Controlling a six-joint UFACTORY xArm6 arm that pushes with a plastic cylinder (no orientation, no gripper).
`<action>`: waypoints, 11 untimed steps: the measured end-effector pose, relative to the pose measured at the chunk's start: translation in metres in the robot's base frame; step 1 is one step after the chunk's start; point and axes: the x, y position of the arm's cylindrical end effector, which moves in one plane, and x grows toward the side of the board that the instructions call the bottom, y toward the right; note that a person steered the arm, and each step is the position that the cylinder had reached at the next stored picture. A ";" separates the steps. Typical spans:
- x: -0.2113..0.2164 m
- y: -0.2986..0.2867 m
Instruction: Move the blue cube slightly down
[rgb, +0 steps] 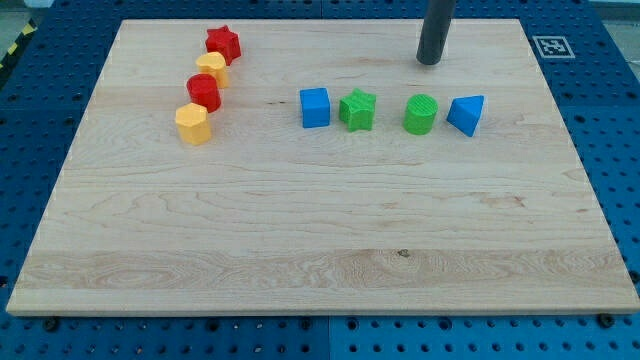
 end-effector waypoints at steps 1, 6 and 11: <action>0.001 0.000; 0.082 -0.181; 0.123 -0.166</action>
